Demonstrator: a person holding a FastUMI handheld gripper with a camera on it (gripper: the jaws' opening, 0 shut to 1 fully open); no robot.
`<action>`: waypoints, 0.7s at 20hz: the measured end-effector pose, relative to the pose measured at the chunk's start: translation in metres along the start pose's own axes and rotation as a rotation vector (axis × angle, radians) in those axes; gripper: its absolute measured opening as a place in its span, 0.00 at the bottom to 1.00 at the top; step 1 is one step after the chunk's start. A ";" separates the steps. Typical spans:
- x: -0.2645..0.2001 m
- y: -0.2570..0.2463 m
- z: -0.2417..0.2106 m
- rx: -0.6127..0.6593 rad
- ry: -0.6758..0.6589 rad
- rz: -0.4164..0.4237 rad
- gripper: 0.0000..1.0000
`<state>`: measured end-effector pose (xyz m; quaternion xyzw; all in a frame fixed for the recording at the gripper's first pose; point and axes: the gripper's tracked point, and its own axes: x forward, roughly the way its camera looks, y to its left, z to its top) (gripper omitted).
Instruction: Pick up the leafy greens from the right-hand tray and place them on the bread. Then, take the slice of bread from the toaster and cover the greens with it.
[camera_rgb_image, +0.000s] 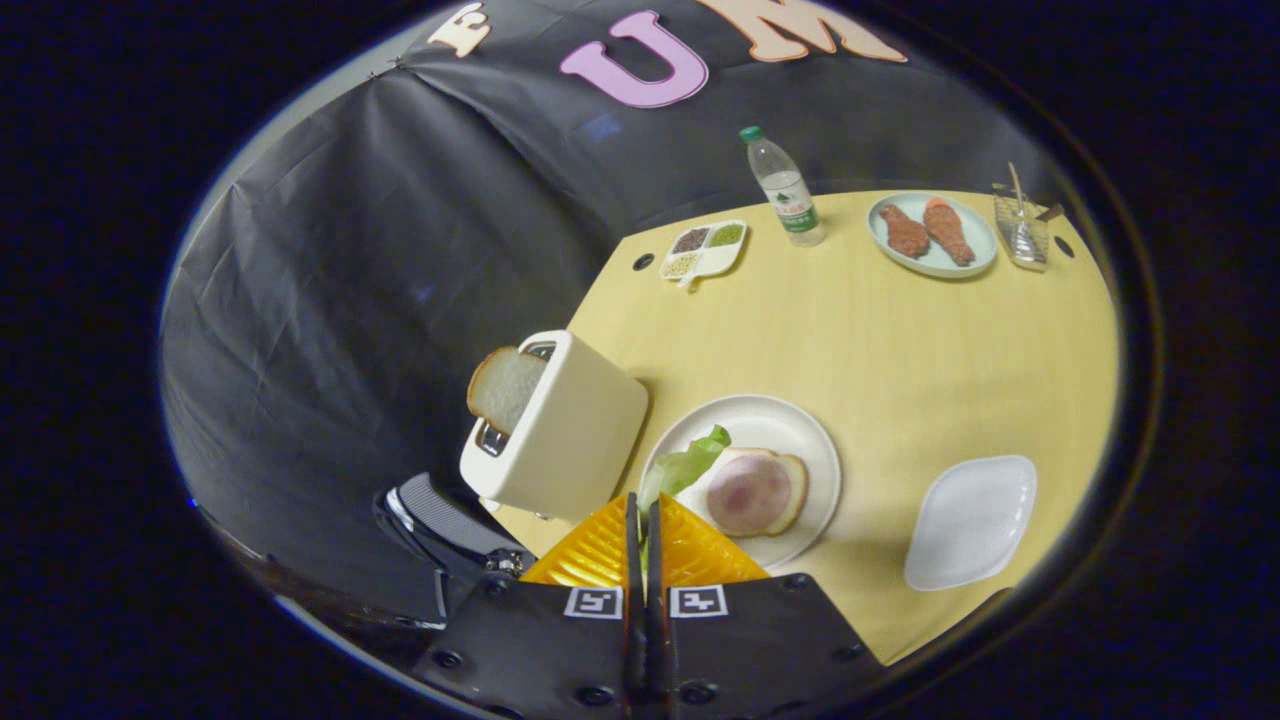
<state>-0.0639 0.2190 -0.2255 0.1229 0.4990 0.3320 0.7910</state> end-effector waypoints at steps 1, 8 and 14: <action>0.010 0.004 0.002 0.001 -0.001 0.004 0.04; 0.060 -0.028 -0.012 0.007 0.041 -0.130 0.04; 0.067 -0.082 -0.028 -0.041 0.113 -0.302 0.04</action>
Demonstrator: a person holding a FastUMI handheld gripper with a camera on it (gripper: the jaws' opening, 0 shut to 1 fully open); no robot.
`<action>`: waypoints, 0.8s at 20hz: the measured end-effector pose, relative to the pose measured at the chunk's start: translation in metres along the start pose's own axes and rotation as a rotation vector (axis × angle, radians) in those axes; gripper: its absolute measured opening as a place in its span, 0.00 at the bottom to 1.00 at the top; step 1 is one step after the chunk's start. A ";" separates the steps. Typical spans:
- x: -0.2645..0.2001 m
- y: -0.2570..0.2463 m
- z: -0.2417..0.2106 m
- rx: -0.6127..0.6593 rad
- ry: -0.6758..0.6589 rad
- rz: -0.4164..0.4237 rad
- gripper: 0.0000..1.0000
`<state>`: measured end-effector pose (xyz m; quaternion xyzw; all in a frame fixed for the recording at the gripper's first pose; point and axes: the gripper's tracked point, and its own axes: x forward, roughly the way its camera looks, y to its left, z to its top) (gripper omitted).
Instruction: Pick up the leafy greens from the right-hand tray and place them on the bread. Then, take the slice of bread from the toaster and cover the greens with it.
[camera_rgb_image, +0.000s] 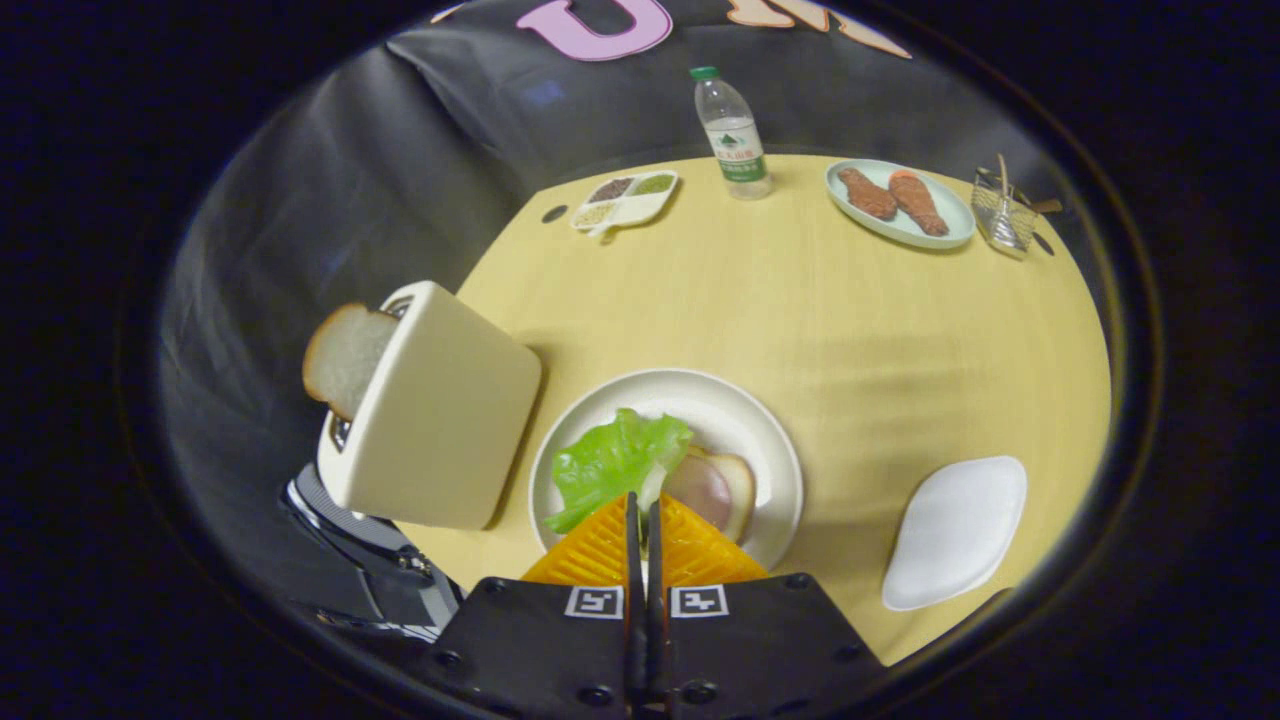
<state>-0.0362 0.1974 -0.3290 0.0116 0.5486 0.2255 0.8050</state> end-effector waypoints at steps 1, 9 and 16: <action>0.002 -0.004 -0.002 -0.008 0.007 -0.016 0.04; 0.017 -0.033 -0.019 -0.089 0.078 -0.127 0.08; 0.012 -0.049 -0.027 -0.120 0.111 -0.172 0.21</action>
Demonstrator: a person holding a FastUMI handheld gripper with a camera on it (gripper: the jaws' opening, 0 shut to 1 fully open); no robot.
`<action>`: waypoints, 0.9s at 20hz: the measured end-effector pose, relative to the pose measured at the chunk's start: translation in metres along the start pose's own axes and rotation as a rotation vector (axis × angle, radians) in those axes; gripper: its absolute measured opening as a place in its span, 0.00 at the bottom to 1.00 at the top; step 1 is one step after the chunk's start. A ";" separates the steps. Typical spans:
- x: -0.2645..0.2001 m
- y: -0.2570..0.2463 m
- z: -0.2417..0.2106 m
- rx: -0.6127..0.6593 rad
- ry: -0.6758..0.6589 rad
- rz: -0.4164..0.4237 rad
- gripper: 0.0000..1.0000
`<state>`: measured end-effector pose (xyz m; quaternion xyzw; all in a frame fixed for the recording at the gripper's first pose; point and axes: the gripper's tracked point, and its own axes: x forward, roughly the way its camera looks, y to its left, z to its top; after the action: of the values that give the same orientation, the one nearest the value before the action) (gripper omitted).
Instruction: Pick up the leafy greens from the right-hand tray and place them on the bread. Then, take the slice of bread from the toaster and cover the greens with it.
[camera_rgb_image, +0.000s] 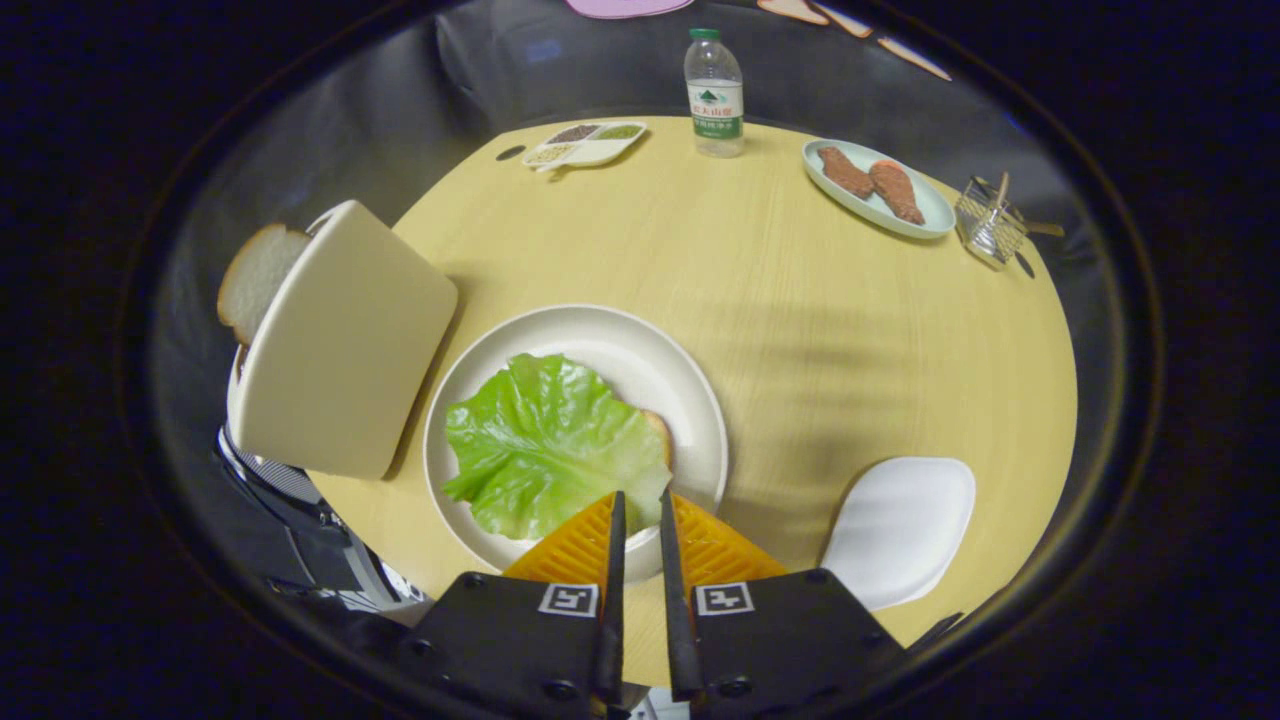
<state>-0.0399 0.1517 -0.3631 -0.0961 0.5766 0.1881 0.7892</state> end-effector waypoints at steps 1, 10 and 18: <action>-0.002 -0.002 -0.001 0.003 0.003 -0.008 0.24; -0.041 0.009 -0.001 0.142 0.056 0.068 0.70; -0.090 0.087 0.048 0.253 0.017 0.259 1.00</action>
<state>-0.0577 0.2318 -0.2568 0.0775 0.6100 0.2134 0.7592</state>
